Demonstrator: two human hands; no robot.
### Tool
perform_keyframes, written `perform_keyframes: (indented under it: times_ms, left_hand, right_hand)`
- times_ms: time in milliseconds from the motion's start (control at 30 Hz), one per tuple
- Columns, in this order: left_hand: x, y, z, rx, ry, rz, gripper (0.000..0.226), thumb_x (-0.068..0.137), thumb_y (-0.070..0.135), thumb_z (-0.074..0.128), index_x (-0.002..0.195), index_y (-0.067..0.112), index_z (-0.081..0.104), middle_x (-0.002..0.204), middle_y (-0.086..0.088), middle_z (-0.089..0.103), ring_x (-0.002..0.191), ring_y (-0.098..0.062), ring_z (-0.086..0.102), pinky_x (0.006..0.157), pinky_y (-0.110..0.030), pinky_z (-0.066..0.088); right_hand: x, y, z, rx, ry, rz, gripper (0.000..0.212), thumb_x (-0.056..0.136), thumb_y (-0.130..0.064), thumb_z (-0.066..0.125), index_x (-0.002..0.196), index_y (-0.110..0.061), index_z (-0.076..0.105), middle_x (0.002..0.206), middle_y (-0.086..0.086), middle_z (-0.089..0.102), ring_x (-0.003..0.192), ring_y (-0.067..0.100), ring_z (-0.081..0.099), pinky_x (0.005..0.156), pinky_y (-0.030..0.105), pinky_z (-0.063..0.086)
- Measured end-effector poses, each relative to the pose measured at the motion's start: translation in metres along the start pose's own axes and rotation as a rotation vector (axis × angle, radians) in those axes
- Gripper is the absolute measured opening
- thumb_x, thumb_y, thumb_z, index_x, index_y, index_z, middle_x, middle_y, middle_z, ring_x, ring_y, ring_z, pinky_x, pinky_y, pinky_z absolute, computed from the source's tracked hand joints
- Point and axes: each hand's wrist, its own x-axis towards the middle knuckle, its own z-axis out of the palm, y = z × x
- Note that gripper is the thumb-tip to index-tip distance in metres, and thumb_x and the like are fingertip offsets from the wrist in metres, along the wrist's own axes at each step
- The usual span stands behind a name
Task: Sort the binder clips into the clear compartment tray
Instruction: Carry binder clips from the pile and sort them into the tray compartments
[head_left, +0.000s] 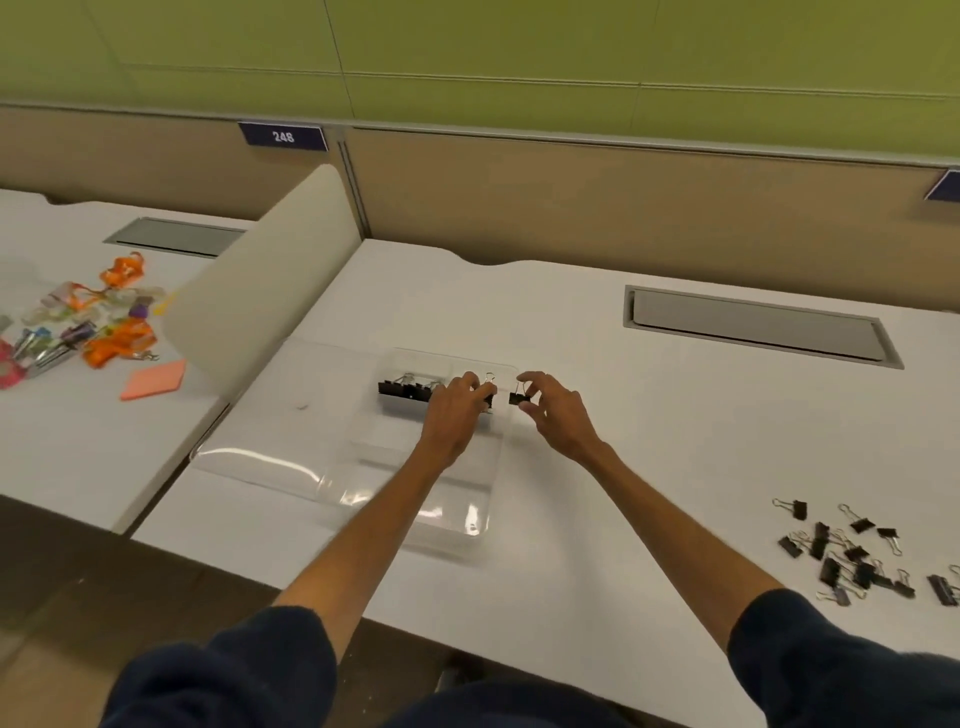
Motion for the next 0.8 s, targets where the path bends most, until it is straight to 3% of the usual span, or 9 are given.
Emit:
perform_keyframes:
  times_ms: [200, 333, 500, 667, 800]
  left_hand:
    - [-0.027, -0.066, -0.010, 0.024, -0.002, -0.066, 0.025, 0.087, 0.014, 0.064, 0.110, 0.023, 0.062, 0.100, -0.004, 0.061, 0.090, -0.025, 0.059, 0.066, -0.034, 0.038]
    - [-0.046, -0.106, -0.014, 0.026, -0.054, -0.082, 0.024, 0.091, 0.018, 0.060, 0.113, 0.024, 0.062, 0.107, -0.002, 0.060, 0.105, -0.023, 0.053, 0.077, -0.033, 0.036]
    - [-0.060, -0.145, -0.017, -0.025, -0.201, -0.041, 0.025, 0.093, 0.027, 0.058, 0.117, 0.023, 0.063, 0.117, -0.003, 0.061, 0.120, -0.021, 0.042, 0.085, -0.035, 0.036]
    - [-0.062, -0.169, -0.025, -0.071, -0.299, -0.011, 0.021, 0.094, 0.030, 0.057, 0.113, 0.027, 0.064, 0.110, -0.001, 0.064, 0.122, -0.021, 0.038, 0.087, -0.036, 0.034]
    - [-0.056, -0.175, -0.028, 0.022, -0.348, 0.045, 0.022, 0.095, 0.030, 0.054, 0.116, 0.028, 0.063, 0.112, 0.001, 0.065, 0.122, -0.023, 0.038, 0.088, -0.037, 0.034]
  right_hand:
    - [0.021, -0.048, 0.049, 0.047, -0.067, -0.034, 0.036, 0.090, -0.024, 0.063, 0.124, -0.027, 0.050, 0.106, -0.006, 0.065, 0.080, 0.008, 0.057, 0.090, 0.040, 0.047]
    - [0.027, -0.078, 0.079, 0.049, -0.101, -0.064, 0.040, 0.088, -0.021, 0.065, 0.124, -0.027, 0.049, 0.103, -0.005, 0.067, 0.091, 0.017, 0.063, 0.090, 0.045, 0.047]
    - [0.028, -0.099, 0.110, -0.008, -0.146, -0.105, 0.047, 0.085, -0.029, 0.069, 0.127, -0.024, 0.048, 0.096, -0.012, 0.065, 0.092, 0.015, 0.057, 0.091, 0.045, 0.044]
    - [0.030, -0.109, 0.125, -0.109, -0.164, -0.119, 0.047, 0.086, -0.032, 0.067, 0.128, -0.025, 0.048, 0.099, -0.010, 0.068, 0.113, 0.019, 0.051, 0.097, 0.046, 0.035]
    - [0.035, -0.116, 0.129, -0.170, -0.194, -0.090, 0.046, 0.087, -0.034, 0.065, 0.128, -0.023, 0.047, 0.099, -0.009, 0.068, 0.118, 0.018, 0.048, 0.099, 0.045, 0.028]
